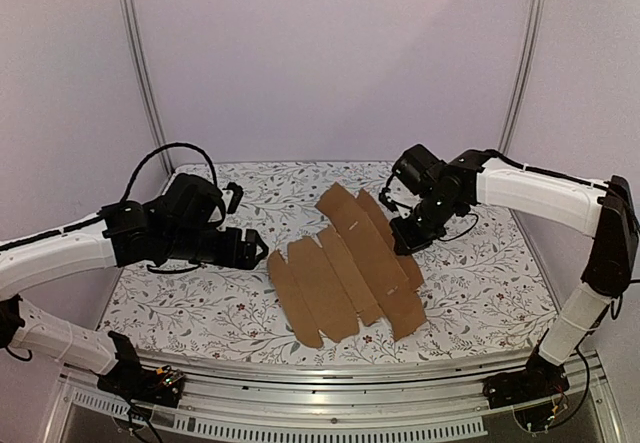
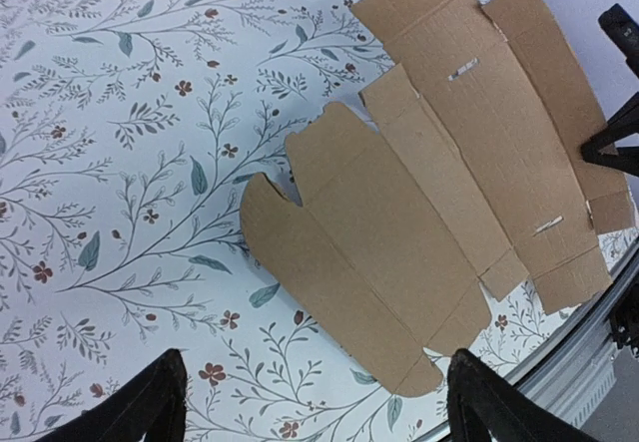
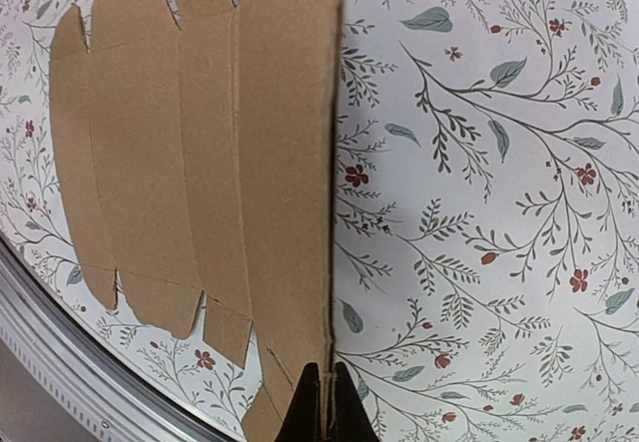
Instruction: Fold the paper box
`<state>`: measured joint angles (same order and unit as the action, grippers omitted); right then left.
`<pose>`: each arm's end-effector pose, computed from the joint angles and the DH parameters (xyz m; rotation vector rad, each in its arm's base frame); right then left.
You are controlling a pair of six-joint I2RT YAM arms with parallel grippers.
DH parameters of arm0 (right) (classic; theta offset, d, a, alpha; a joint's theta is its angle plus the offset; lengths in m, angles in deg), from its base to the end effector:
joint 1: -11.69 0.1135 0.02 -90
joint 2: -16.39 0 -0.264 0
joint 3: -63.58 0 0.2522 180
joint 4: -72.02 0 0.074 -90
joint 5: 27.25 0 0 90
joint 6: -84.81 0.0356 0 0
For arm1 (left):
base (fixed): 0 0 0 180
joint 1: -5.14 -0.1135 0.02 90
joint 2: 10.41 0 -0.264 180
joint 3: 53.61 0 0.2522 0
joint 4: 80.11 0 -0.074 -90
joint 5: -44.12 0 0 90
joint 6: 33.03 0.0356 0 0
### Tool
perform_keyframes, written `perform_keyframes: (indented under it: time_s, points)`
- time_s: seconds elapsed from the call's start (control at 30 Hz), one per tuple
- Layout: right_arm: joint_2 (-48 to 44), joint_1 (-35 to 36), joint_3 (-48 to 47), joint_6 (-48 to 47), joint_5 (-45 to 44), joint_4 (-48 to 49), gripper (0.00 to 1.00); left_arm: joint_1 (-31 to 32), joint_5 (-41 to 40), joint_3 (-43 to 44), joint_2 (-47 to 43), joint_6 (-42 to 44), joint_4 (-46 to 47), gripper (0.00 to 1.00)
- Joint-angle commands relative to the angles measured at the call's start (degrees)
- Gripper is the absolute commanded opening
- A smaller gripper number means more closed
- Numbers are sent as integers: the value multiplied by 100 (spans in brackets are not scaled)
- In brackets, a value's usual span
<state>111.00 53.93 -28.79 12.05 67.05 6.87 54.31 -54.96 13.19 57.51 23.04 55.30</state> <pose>0.2465 0.2274 0.2657 -0.6293 2.7411 0.3706 0.1671 -0.1848 0.2751 0.2429 2.4042 -0.5084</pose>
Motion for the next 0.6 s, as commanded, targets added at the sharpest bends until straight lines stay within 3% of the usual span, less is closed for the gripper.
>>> perform_keyframes:
  time_s: [0.0,0.2,0.57]
  points:
    - [769,-29,-834,-850,-837,-775,0,93,-93,-258,-305,-70,-267,89]
    - [1486,32,-1533,-1617,-1402,-1053,0,93,-115,-408,-695,-143,-412,89]
    - [2166,564,-1881,-3388,-2074,-753,0,93,-160,-531,-838,-236,-470,89]
